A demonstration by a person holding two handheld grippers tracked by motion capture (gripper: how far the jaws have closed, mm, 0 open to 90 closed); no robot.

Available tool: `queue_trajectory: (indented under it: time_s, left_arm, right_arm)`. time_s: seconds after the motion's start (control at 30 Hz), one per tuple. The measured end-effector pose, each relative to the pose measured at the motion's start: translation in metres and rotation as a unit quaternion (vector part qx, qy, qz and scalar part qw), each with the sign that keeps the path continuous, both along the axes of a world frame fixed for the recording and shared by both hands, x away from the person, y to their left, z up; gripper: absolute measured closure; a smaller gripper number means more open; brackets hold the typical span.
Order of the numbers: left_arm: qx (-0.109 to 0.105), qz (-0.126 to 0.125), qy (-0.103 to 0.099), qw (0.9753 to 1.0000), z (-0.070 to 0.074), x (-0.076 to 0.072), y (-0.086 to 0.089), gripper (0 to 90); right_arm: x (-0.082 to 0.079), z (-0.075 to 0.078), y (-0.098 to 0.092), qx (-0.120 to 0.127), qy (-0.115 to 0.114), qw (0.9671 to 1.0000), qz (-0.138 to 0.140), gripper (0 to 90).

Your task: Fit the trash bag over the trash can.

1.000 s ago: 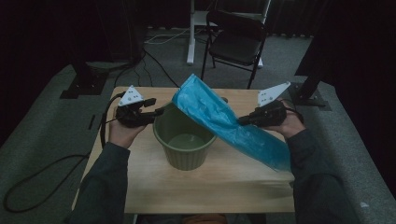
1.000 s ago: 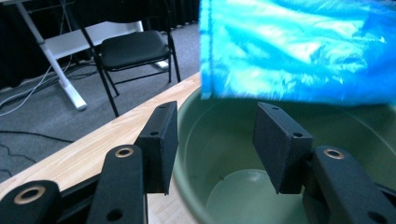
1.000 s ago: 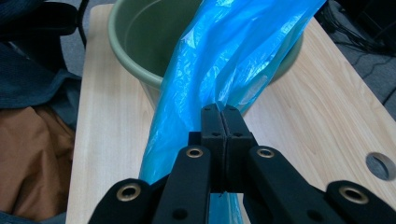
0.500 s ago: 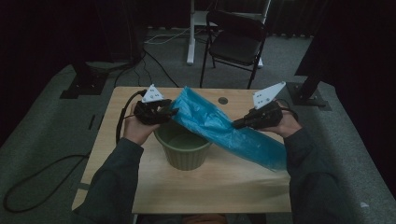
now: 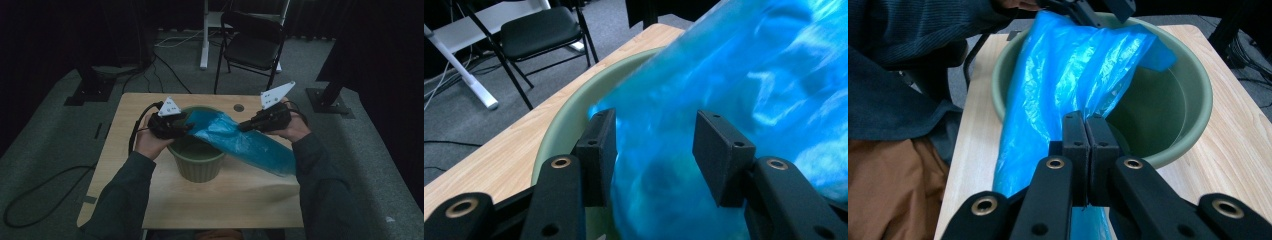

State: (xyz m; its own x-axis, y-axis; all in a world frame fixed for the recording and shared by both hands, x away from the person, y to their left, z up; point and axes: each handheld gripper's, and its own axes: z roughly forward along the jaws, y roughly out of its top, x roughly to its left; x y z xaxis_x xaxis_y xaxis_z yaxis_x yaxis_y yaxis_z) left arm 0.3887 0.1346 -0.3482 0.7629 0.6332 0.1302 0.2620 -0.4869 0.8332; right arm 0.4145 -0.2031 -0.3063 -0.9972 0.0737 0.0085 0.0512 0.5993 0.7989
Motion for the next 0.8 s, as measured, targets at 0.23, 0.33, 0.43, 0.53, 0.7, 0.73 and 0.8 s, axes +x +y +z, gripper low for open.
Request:
queue_trajectory:
  time_s: [0.23,0.33,0.43,0.53,0.7,0.73,0.8]
  left_arm:
    - [-0.005,-0.006,-0.008,0.9999,0.003,-0.007,0.001,51.0]
    - [-0.004,-0.006,-0.009,0.9999,0.005,-0.009,0.002,50.8]
    - [-0.007,-0.008,-0.011,0.9999,0.006,-0.012,0.004,50.7]
    - [-0.011,-0.013,-0.011,0.9998,0.007,-0.015,0.005,50.5]
    - [-0.016,-0.029,-0.013,0.9994,0.007,-0.021,0.003,48.8]
    - [-0.018,-0.032,-0.014,0.9992,0.007,-0.022,0.003,48.7]
    - [-0.02,-0.035,-0.014,0.9991,0.008,-0.023,0.003,48.5]
  right_arm:
    - [0.011,-0.008,0.012,-0.005,0.012,0.9997,-0.02,88.9]
    - [0.014,-0.011,0.018,-0.01,0.016,0.9994,-0.027,88.9]
    - [0.017,-0.015,0.023,-0.012,0.021,0.9991,-0.035,88.9]
    - [0.022,-0.018,0.028,-0.012,0.028,0.9985,-0.046,89.0]
    - [0.028,-0.024,0.037,-0.013,0.037,0.9974,-0.06,89.0]
    - [0.029,-0.025,0.039,-0.014,0.04,0.9971,-0.063,89.0]
    - [0.03,-0.027,0.043,-0.02,0.041,0.9966,-0.069,89.0]
